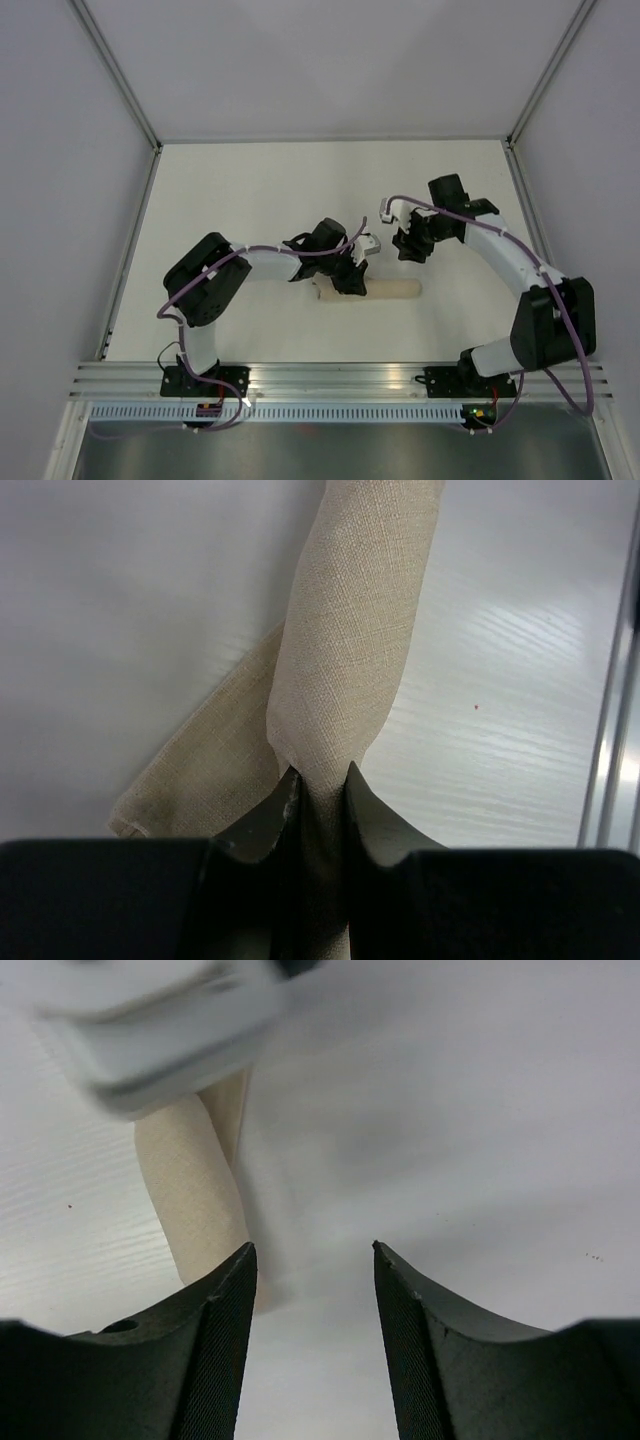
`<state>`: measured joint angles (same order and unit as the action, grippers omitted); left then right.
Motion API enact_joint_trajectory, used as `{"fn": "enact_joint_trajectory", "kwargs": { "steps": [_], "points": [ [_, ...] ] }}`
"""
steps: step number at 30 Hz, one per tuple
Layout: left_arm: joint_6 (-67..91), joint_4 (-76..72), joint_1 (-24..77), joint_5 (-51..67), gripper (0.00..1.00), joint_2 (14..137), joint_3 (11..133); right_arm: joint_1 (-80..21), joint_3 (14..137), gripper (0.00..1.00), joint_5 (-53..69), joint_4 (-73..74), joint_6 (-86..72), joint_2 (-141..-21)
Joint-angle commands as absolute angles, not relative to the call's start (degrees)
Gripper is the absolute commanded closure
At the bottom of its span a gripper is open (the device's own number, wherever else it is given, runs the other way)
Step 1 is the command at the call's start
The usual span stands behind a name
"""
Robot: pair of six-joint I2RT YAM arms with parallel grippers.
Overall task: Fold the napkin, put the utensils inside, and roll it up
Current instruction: Roll the napkin at the center of the board.
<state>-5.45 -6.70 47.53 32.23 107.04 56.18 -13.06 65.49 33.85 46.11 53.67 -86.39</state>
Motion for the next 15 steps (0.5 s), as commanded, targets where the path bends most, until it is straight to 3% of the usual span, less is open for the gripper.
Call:
{"fn": "enact_joint_trajectory", "kwargs": {
  "steps": [1,7,15],
  "points": [
    [-0.6,-0.5,45.4,44.5,0.93,112.1,60.5,-16.0,56.8,0.43,29.0,33.9,54.0,-76.7],
    [2.1,2.7,43.7,48.5,0.93,116.2,63.5,-31.4,33.5,0.4,12.1,15.4,53.3,-63.5],
    [2.7,6.3,42.1,52.6,0.91,119.4,66.6,-36.3,26.4,0.38,11.4,7.6,52.7,-61.3]
  ]
}}
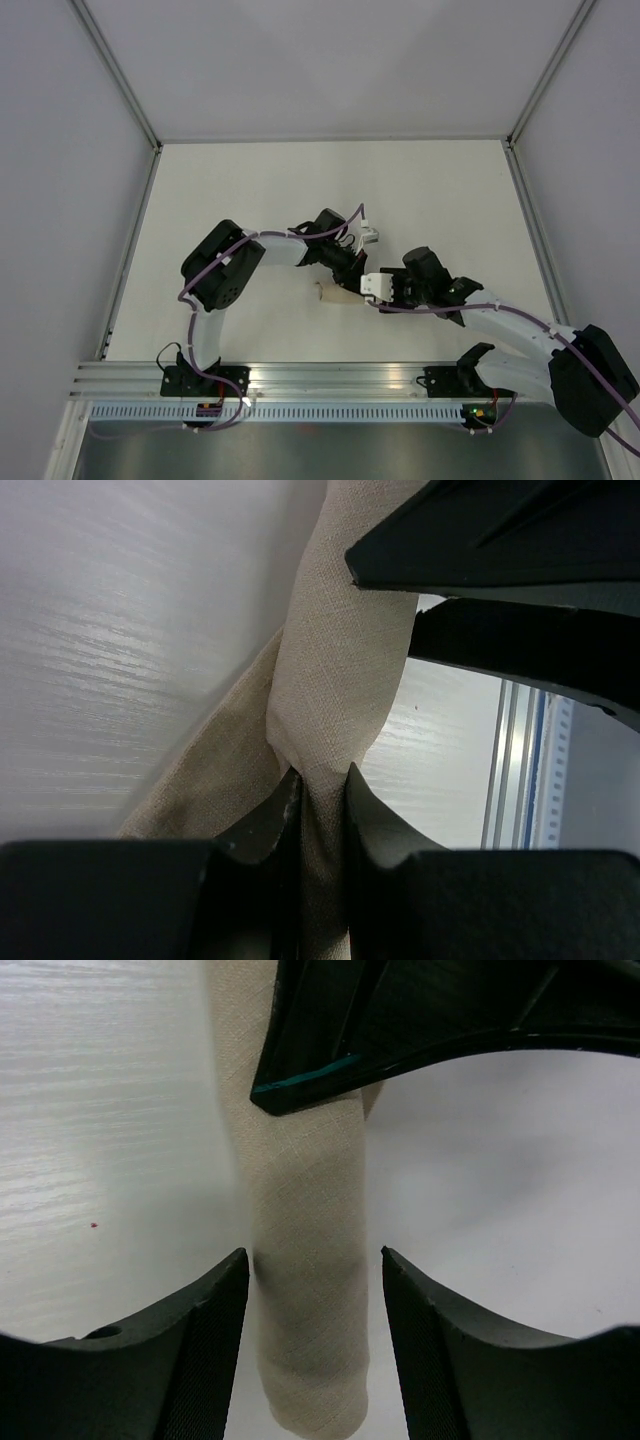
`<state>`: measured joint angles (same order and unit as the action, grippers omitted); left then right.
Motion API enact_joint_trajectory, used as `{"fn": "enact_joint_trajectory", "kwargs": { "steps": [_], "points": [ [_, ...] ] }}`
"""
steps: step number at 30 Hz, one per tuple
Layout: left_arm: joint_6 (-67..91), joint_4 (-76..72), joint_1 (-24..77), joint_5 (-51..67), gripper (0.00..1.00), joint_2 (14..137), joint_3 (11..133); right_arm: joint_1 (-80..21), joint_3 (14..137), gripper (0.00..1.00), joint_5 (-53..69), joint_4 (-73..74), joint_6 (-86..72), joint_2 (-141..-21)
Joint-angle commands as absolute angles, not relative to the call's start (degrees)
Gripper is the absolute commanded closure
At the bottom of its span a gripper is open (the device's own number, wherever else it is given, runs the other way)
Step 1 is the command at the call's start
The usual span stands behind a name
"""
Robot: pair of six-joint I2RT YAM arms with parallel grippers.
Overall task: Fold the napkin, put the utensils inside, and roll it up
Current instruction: Roll the napkin at the center of the board.
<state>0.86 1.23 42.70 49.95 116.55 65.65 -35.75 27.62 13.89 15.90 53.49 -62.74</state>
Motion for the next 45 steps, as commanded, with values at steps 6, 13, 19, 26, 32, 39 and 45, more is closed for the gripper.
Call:
{"fn": "enact_joint_trajectory", "kwargs": {
  "steps": [6,13,19,26,32,39,45],
  "points": [
    [3.2,7.8,41.5,54.7,0.89,120.9,67.8,-37.4,23.4,0.41,10.4,4.7,53.3,-63.5],
    [2.7,11.2,40.9,56.0,0.86,122.4,70.3,-37.6,21.8,0.4,11.1,7.6,53.9,-59.7],
    [2.9,12.1,40.7,57.4,0.79,123.5,71.6,-37.8,22.4,0.5,11.0,8.1,54.2,-65.2],
    [3.2,11.2,40.1,55.2,0.44,121.1,71.4,-37.7,26.7,0.77,11.9,13.1,54.3,-72.9],
    [11.7,0.8,34.7,44.8,0.39,112.9,67.2,-37.4,34.4,0.91,12.1,21.3,50.6,-80.4],
    [21.9,-2.9,23.8,27.3,0.38,99.6,63.0,-36.1,43.0,0.92,11.8,26.4,43.3,-87.5],
    [26.8,-3.3,21.5,21.0,0.38,90.1,59.8,-30.3,54.6,0.94,18.2,32.2,33.3,-98.1]
  ]
}}
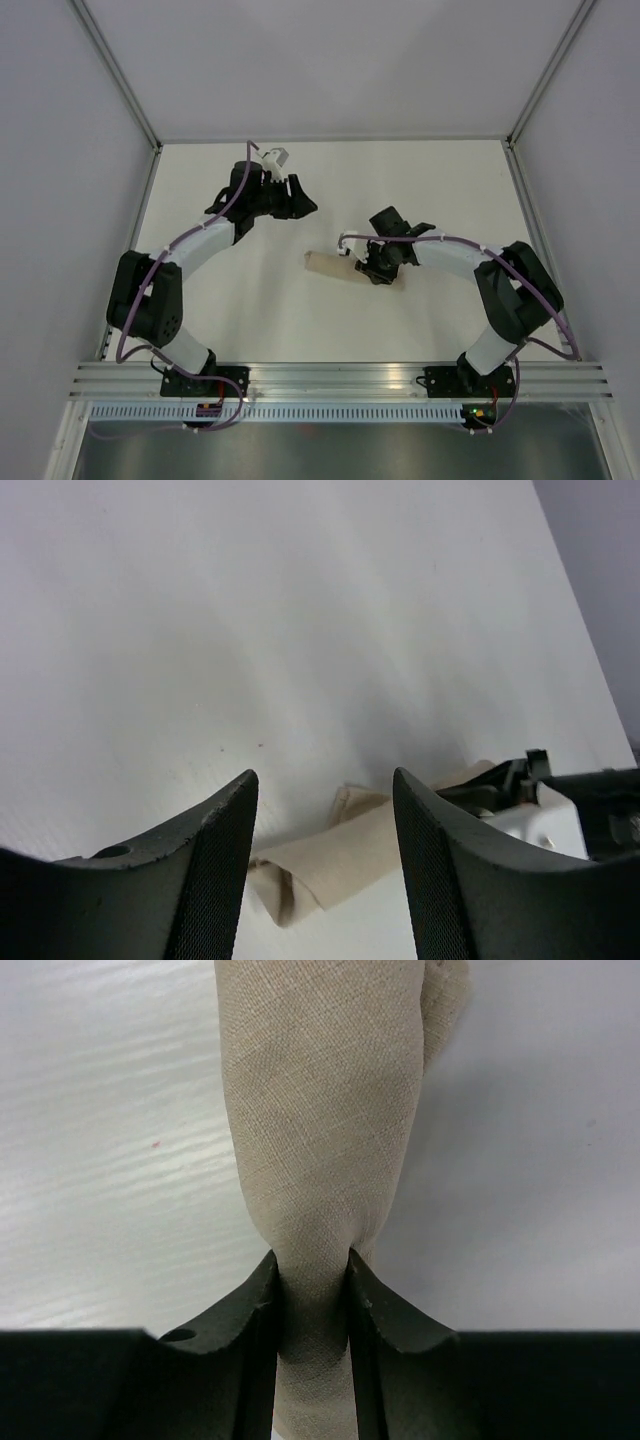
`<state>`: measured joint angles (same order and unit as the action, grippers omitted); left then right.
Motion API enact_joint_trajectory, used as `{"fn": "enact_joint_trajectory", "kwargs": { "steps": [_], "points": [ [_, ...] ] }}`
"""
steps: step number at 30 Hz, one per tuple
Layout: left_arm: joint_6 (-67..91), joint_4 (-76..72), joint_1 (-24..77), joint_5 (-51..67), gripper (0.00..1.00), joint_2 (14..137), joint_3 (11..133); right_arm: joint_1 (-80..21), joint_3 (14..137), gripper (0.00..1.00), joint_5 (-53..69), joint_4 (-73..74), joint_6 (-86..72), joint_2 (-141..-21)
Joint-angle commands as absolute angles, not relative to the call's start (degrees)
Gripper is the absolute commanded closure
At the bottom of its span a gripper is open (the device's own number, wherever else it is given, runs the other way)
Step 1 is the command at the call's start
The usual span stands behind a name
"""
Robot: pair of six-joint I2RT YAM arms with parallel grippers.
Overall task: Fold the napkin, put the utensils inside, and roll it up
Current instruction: Roll the napkin at the center of the board.
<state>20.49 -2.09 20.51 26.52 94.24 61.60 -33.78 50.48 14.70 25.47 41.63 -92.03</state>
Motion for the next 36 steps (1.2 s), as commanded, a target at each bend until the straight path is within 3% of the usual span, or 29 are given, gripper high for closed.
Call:
{"fn": "enact_joint_trajectory", "kwargs": {
  "steps": [1,8,20,26,36],
  "points": [
    [27.1,-3.3,21.5,20.8,0.39,88.9,58.9,-29.3,56.1,0.93,18.8,32.7,31.5,-99.7],
    [28.8,-1.7,21.5,21.6,0.39,81.2,56.5,-22.3,65.2,0.97,23.3,33.3,16.0,-112.0],
    [32.1,-0.4,21.7,22.6,0.39,79.2,53.9,-19.6,64.7,1.0,16.3,15.1,-12.4,-115.4],
    [33.8,-1.1,22.3,22.9,0.4,81.9,53.3,-19.6,65.8,1.0,12.8,9.9,-22.2,-117.0],
    [36.6,-2.8,26.3,21.9,0.41,93.5,59.0,-17.2,64.7,1.0,25.4,4.0,-29.7,-120.7]
  ]
}}
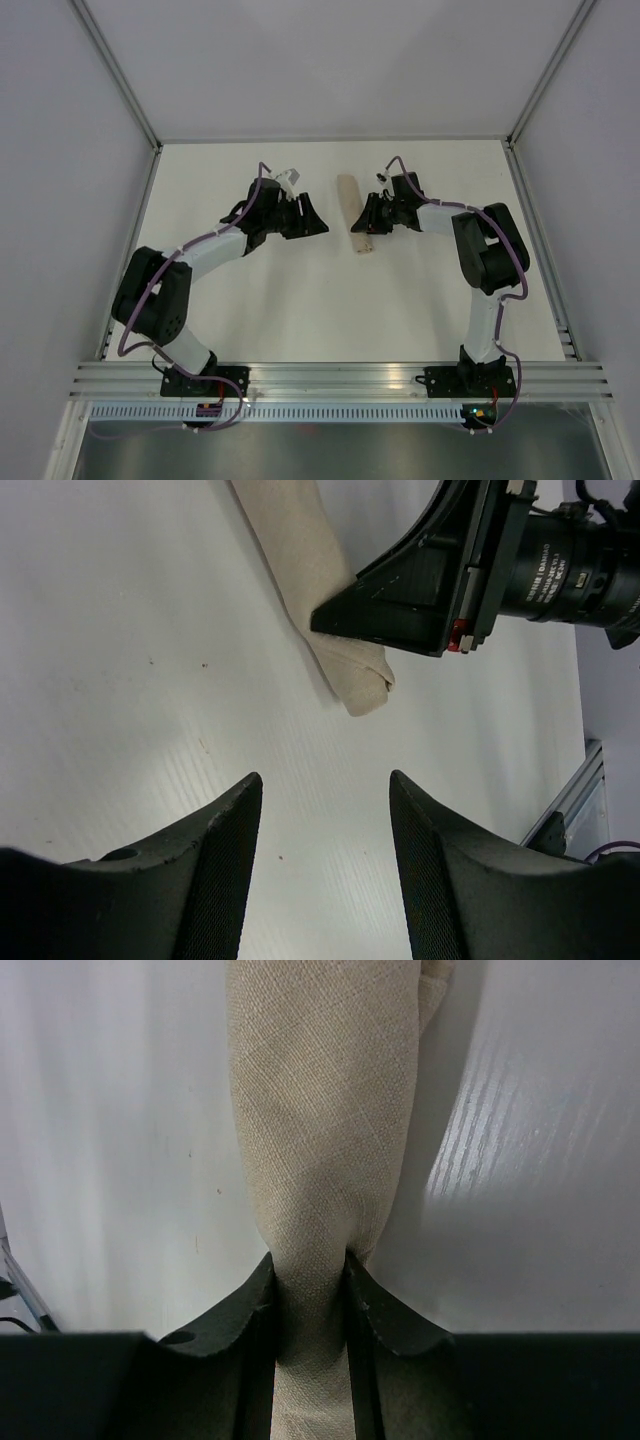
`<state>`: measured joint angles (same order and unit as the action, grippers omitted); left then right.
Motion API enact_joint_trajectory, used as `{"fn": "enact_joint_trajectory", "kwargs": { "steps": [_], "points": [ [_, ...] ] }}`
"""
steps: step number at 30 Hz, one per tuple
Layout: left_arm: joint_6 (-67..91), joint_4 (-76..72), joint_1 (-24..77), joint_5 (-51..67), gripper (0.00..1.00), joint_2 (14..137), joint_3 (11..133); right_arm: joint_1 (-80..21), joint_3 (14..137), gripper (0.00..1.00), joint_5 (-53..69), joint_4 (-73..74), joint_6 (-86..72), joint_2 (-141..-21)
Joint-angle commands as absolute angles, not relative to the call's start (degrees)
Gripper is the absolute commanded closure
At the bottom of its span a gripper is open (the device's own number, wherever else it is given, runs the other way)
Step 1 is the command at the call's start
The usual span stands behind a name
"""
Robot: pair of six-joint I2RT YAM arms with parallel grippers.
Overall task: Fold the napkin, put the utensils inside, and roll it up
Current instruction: Roll the napkin at the center of the board.
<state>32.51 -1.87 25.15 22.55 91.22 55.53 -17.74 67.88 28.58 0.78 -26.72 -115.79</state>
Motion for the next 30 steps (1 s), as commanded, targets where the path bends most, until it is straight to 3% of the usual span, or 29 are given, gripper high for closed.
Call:
{"fn": "enact_joint_trajectory", "kwargs": {
  "steps": [1,4,10,16,30],
  "points": [
    [36.8,-3.1,26.5,22.0,0.41,94.2,59.2,-17.2,64.9,1.0,25.8,4.0,-30.1,-120.5],
    [37.6,-3.7,27.2,21.9,0.41,96.4,60.6,-17.2,64.8,0.93,26.5,3.2,-30.8,-119.8],
    [38.4,-3.6,28.5,21.4,0.41,101.2,65.1,-17.3,64.4,0.6,26.4,3.7,-30.1,-116.8],
    [39.0,-3.4,28.7,20.0,0.42,107.1,69.5,-17.2,65.5,0.45,27.0,5.2,-29.4,-114.2],
    [39.8,-2.3,29.0,11.5,0.44,117.6,78.9,-14.7,69.4,0.43,28.3,9.3,-25.1,-109.5]
  ]
}}
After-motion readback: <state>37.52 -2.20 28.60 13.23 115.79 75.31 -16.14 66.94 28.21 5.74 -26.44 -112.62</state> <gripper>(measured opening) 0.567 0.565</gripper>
